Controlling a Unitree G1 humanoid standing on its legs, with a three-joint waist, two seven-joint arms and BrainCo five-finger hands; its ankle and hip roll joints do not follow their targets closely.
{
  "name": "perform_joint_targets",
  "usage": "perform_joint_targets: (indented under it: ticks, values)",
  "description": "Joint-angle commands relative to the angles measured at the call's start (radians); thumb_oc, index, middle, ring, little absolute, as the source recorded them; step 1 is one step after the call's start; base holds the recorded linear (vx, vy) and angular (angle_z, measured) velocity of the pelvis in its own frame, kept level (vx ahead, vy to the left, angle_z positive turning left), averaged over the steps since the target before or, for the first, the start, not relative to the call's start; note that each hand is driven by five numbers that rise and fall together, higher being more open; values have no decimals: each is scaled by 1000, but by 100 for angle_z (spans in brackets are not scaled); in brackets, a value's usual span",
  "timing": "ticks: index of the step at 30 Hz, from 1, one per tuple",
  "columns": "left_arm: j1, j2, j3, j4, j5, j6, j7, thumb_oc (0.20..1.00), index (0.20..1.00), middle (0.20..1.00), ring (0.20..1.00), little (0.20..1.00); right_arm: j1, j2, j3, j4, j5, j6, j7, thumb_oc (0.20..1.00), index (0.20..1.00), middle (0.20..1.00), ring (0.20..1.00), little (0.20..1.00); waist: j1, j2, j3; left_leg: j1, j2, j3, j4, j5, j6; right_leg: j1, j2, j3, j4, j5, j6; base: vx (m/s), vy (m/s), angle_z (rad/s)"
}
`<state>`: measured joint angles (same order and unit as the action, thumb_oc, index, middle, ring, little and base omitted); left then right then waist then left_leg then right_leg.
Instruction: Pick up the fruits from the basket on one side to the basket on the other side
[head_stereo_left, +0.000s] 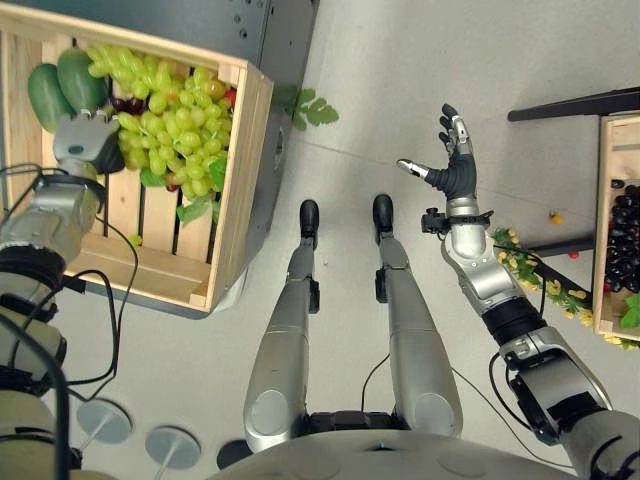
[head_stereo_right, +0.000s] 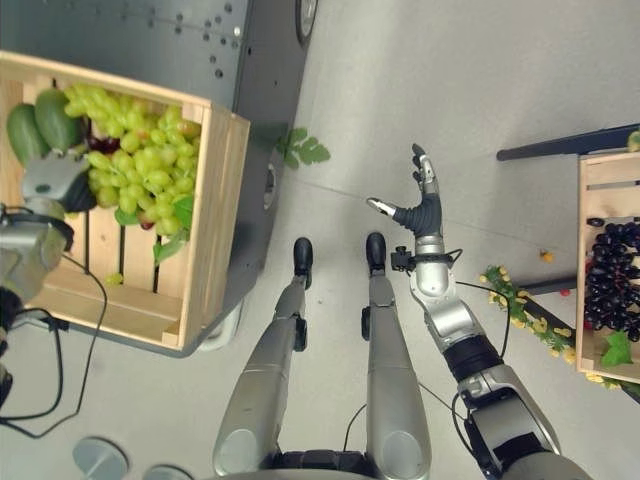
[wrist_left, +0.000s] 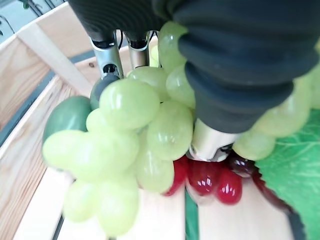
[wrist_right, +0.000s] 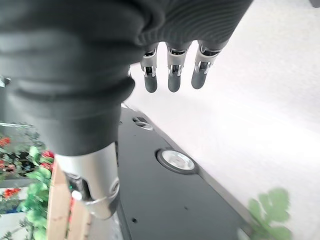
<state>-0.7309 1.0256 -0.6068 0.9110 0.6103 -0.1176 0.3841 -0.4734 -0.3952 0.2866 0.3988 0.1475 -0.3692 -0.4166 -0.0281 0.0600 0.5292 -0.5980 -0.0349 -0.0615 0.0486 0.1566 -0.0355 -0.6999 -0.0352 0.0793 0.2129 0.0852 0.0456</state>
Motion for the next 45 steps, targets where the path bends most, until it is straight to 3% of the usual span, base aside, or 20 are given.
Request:
perform_joint_targets:
  ticks: [1,6,16,33,45]
  values:
    - [52,-49,64,31,-43,-12,-9,200,200,200,200,200,41,-19,-10,-59,-5,-32,20,1000,1000,1000,1000,1000,18,18,-9,30,-25,-42,104,-113,-3,116,9,10,-55,-5,63,25,-46,3]
    - [91,-69,87,75,-55,-12,-23,200,200,200,200,200,62,-29,0,-60,3,-23,62,1000,1000,1000,1000,1000,19,27,-34,129,-14,-59,73,-100,-12,205,5,-3,-49,-21,60,66,-45,6]
    - [134,-52,111,96,-37,-28,-41,200,200,200,200,200,171,-65,1,-22,30,-11,163,1000,1000,1000,1000,1000,23,64,-158,296,14,-95,5,-98,-22,363,0,-31,-67,-53,55,92,-32,9]
    - [154,0,163,-52,-30,-71,-9,200,200,200,200,200,247,-79,-28,24,56,-14,214,1000,1000,1000,1000,1000,26,96,-283,342,10,-99,-2,-107,-24,461,-25,-33,-199,-9,51,30,-2,5]
    - [150,10,177,-157,-19,-83,-2,200,200,200,200,200,272,-77,-34,17,57,-11,231,1000,1000,1000,1000,1000,21,111,-312,362,11,-99,2,-118,-23,483,-22,-27,-206,-10,50,0,0,0]
